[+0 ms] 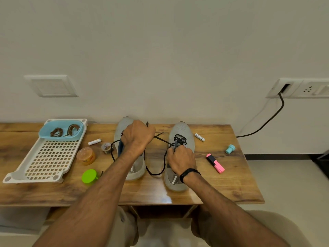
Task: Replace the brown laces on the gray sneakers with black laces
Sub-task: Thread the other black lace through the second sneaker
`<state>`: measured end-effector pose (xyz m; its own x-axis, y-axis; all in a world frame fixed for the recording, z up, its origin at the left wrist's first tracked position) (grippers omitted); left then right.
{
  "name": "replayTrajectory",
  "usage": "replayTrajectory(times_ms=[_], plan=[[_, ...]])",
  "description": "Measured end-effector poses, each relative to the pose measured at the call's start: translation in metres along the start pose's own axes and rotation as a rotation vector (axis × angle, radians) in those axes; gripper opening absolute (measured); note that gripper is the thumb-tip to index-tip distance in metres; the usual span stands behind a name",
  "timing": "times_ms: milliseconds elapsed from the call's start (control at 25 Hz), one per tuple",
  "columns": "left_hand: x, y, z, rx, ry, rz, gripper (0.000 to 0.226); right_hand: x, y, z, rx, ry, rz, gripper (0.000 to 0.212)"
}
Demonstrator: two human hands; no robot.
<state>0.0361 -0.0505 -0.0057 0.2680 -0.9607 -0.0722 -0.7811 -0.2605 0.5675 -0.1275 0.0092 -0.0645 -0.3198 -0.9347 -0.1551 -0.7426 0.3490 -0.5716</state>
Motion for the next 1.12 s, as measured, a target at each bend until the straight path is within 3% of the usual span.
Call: replayTrajectory(times_ms=[160, 200, 320, 440, 560, 720, 880, 1120], plan=[[-0.011, 0.006, 0.026, 0.242, -0.533, 0.098, 0.026, 0.004, -0.003, -0.005, -0.109, -0.121, -0.075, 0.033], [-0.015, 0.01, 0.032, 0.278, -0.597, 0.152, 0.029, 0.005, -0.004, -0.012, -0.154, -0.123, -0.094, 0.03], [-0.022, 0.022, 0.05, 0.288, -0.591, 0.277, 0.018, 0.011, 0.003, -0.048, -0.275, -0.004, -0.065, 0.023], [-0.029, 0.029, 0.07, 0.226, -0.532, 0.324, 0.054, 0.017, 0.014, -0.059, -0.33, 0.013, -0.033, 0.042], [-0.028, 0.03, 0.084, 0.252, -0.458, 0.366, 0.072, 0.02, 0.014, -0.046, -0.329, -0.083, -0.057, 0.037], [-0.033, 0.03, 0.09, 0.244, -0.449, 0.391, 0.063, 0.02, 0.008, -0.032, -0.399, -0.08, -0.131, 0.032], [-0.03, 0.025, 0.088, 0.244, -0.387, 0.345, 0.051, 0.025, 0.012, -0.034, -0.305, 0.001, -0.054, 0.03], [-0.031, 0.021, 0.081, 0.197, -0.479, 0.287, 0.047, 0.025, 0.017, -0.037, -0.264, 0.016, -0.052, 0.034]])
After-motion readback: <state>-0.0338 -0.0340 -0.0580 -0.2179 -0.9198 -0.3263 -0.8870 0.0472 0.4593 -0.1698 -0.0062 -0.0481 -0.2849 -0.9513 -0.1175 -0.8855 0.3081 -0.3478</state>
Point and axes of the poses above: each hand's wrist, its own x-axis towards the middle knuckle, its own z-axis out of the palm, y = z × x, the point moved 6 cm from there along x, towards the middle knuckle, and after that the axes turned 1 degree about z, right-handed, at the moved point
